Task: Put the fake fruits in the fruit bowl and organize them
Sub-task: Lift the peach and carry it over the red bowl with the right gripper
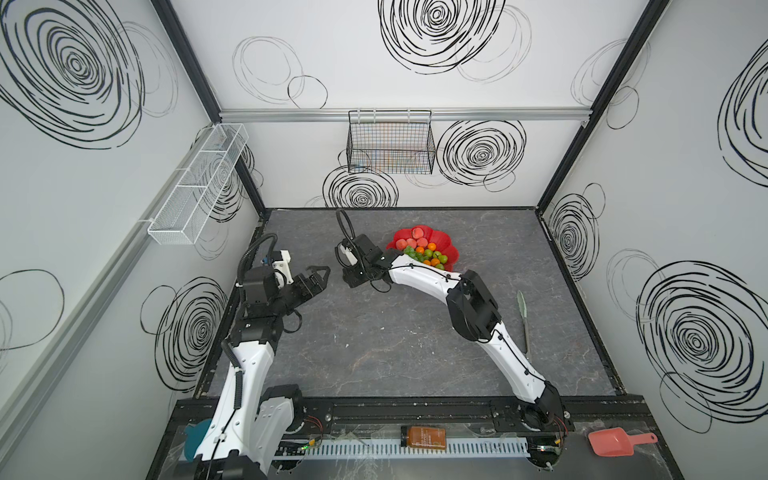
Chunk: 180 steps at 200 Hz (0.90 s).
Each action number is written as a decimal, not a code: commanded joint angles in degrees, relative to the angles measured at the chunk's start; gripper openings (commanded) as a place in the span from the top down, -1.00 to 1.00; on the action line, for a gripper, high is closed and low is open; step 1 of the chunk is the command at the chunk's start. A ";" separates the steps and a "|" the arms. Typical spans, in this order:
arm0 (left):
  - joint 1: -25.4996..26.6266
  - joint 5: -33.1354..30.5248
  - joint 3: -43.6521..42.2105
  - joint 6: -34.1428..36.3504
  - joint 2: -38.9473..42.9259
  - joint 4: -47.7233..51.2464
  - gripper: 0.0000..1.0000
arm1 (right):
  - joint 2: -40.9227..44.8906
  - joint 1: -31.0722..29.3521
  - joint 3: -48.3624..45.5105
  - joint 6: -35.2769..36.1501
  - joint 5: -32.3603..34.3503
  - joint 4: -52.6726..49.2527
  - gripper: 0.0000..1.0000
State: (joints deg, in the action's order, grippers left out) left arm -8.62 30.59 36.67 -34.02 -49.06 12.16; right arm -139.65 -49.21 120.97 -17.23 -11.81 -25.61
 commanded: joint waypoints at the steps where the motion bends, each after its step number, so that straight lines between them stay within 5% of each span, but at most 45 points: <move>1: 1.89 -0.53 -0.72 0.40 0.89 -0.48 -0.92 | 6.36 -0.04 -2.09 -1.48 0.43 -2.74 0.04; 82: 19.88 -8.09 -0.63 -1.79 -1.31 -6.12 -0.92 | 31.05 1.90 -35.33 -3.98 1.34 7.54 0.05; 134: 30.52 -11.28 0.65 -1.88 -6.37 -11.07 -0.92 | 42.63 6.41 -46.85 -6.49 1.36 9.77 0.06; 180: 34.40 -11.69 3.93 -0.32 -12.48 -14.36 -0.92 | 47.98 12.88 -52.23 -6.87 0.15 10.41 0.05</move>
State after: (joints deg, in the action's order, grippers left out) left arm 24.73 20.03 36.77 -35.46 -58.92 3.22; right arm -93.95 -38.92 70.72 -23.27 -11.57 -16.78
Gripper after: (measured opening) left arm 0.960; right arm 0.477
